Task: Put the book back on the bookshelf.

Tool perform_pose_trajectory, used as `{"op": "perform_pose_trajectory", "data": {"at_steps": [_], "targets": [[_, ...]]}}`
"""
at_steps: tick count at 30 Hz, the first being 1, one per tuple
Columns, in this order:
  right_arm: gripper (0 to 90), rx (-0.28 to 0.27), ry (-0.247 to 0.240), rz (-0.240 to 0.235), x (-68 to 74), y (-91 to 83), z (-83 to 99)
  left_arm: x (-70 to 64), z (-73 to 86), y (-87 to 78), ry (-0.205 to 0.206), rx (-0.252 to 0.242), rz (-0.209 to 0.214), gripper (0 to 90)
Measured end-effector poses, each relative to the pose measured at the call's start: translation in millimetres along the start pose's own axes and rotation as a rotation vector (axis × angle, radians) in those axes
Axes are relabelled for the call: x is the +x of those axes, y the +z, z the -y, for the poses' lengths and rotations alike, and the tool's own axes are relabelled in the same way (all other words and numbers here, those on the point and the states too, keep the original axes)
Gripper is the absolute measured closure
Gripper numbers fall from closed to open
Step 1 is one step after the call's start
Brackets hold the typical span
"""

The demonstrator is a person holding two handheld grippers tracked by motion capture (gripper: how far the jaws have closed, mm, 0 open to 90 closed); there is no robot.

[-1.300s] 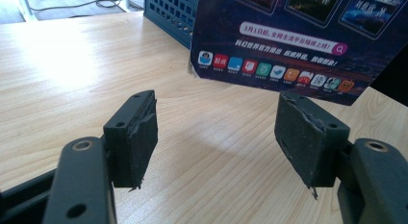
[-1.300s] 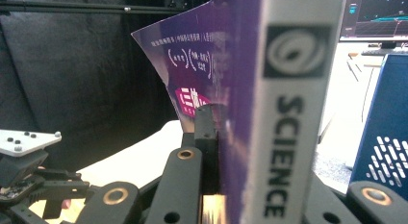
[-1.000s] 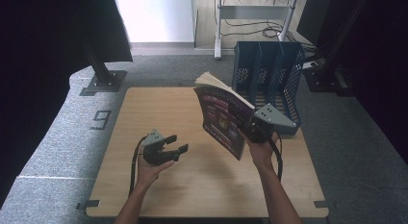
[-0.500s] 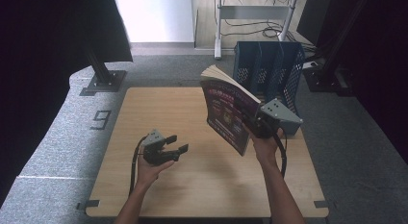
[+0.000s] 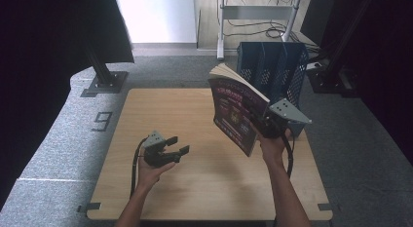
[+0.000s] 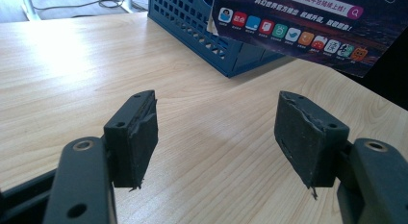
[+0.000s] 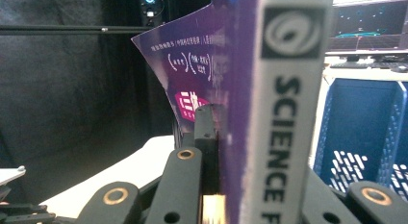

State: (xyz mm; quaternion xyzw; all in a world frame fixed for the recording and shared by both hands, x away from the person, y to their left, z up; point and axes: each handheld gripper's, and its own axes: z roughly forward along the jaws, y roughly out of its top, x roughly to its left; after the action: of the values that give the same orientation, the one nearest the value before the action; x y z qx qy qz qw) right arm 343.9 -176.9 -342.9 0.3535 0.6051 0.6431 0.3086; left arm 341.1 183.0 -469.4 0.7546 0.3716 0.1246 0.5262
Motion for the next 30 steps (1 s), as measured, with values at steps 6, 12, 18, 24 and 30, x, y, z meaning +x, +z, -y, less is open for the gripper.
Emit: {"op": "perform_pose_trajectory", "data": {"at_steps": [6, 12, 18, 24, 30], "targets": [[81.9, -0.01, 0.001, 0.031, -6.6, -3.2, -4.4, -0.2, 0.2, 0.7, 0.001, 0.004, 0.0, 32.0], [81.8, -0.023, -0.001, 0.044, -11.6, -5.6, -4.9, 0.7, 0.7, 0.9, -0.002, 0.007, 0.001, 32.0], [81.9, -0.025, -0.007, 0.069, -16.7, -6.7, -8.1, 1.6, 1.0, 0.4, -0.004, 0.008, -0.002, 32.0], [81.8, -0.027, -0.011, 0.105, -25.1, -12.2, -10.6, 1.6, 1.2, 0.9, -0.004, 0.012, -0.001, 32.0], [81.8, -0.029, -0.004, 0.142, -35.4, -17.5, -11.5, 0.9, 1.8, 3.0, 0.0, 0.02, 0.002, 31.9]]}}
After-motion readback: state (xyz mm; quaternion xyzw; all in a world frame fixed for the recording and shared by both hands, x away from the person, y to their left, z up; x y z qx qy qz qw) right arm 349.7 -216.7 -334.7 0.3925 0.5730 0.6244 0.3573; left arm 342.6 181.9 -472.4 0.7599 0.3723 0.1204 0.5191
